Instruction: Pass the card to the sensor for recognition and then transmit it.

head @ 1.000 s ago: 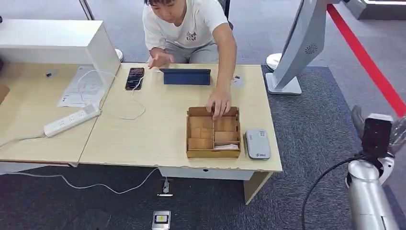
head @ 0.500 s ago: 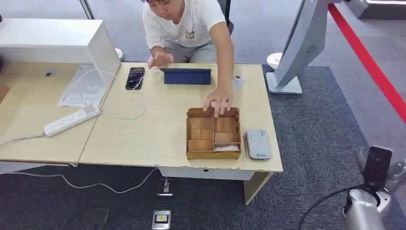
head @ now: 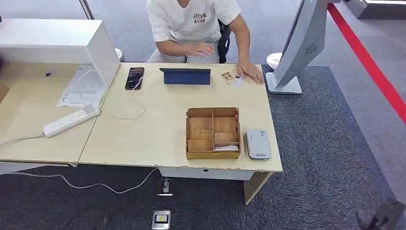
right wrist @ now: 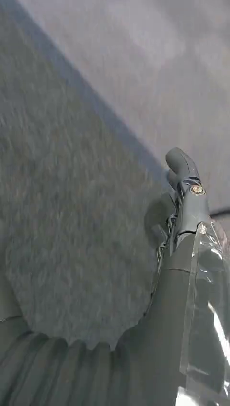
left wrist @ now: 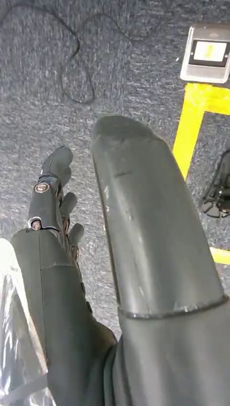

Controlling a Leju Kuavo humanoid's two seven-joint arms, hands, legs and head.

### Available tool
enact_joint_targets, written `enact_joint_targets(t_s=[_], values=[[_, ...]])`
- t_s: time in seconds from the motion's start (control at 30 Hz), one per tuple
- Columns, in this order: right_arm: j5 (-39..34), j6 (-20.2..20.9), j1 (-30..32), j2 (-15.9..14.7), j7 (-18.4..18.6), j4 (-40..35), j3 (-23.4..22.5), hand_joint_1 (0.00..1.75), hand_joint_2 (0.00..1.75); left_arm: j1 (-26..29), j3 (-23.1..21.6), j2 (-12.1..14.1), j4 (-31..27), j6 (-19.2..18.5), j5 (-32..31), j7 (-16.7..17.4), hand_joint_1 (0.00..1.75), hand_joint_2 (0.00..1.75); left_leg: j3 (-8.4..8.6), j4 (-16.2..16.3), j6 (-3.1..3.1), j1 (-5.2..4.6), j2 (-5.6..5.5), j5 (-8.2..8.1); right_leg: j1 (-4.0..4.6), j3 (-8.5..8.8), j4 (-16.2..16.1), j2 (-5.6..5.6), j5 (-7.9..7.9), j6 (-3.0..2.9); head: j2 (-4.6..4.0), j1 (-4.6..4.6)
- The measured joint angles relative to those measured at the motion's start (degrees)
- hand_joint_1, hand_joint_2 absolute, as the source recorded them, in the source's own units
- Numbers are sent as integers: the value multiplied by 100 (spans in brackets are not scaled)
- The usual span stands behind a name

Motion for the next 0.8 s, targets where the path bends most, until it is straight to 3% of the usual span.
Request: enact_joint_targets(t_s=[0.17, 0.27, 0.47, 0.67, 0.73, 0.8], values=[[134, 261, 181, 44, 610, 203, -142, 0, 175, 26, 44, -20, 0, -48, 20, 17, 0, 0, 2, 0, 0, 0, 1, 0, 0, 0, 0, 0, -1, -1, 0, 0], [343, 812, 294, 59, 1409, 315, -144, 0, 175, 30, 44, -33, 0, -96, 17, 70, 0, 0, 3, 0, 0, 0, 1, 0, 0, 2, 0, 0, -2, -2, 0, 0], [927, 2093, 520, 66, 2562, 470, -78, 0, 175, 42, 41, -33, 0, -394, 20, 280, 0, 0, 3, 0, 0, 1, 0, 0, 0, 4, 1, 0, -2, -2, 0, 0], [1121, 2513, 623, 52, 2891, 557, 44, 0, 175, 44, 41, -17, 0, -426, 17, 345, 0, 0, 4, -1, 0, 0, 1, 0, 0, 3, 1, 0, -2, -2, 0, 0], [1294, 2853, 642, 44, 3110, 572, 116, 0, 175, 41, 39, -17, 0, -452, -5, 361, 0, 0, 5, 0, 0, 0, 1, 0, 0, 4, 0, 0, -2, -2, 0, 0], [1504, 3444, 675, 26, 3368, 592, 234, 0, 175, 36, 37, -4, 0, -476, -48, 363, 0, 0, 6, 0, 0, 0, 2, 0, 0, 3, 0, 0, -2, -2, 0, 0]])
